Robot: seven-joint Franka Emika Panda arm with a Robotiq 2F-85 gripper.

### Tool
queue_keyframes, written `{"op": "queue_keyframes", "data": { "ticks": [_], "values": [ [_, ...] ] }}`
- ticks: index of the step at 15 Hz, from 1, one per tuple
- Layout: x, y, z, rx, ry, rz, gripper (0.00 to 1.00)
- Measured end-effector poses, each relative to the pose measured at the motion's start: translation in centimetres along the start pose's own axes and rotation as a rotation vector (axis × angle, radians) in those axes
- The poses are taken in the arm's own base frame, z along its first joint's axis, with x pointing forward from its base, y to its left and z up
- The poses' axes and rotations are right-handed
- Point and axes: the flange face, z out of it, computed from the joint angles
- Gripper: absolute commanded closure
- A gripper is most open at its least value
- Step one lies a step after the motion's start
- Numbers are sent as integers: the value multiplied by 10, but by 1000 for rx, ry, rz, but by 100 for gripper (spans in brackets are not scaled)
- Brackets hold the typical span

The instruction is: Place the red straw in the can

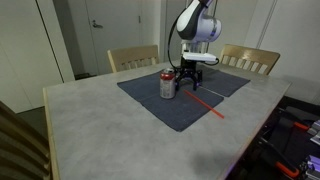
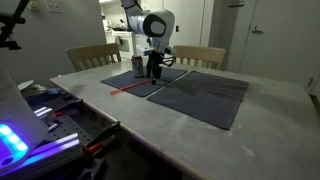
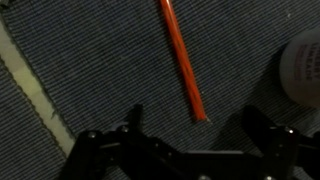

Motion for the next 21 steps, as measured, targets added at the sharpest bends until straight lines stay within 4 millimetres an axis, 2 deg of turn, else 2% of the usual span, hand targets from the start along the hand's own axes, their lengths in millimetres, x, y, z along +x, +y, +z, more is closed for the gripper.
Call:
{"op": "queue_keyframes", "data": {
  "ticks": [4, 9, 12, 21],
  "values": [
    [-12, -4, 3, -5, -29, -25, 0],
    [-57, -25, 9, -46, -125, -59, 0],
    [-74, -30, 10, -67, -140, -43, 0],
    [-85, -12, 28, -125, -71, 16, 0]
  ]
}}
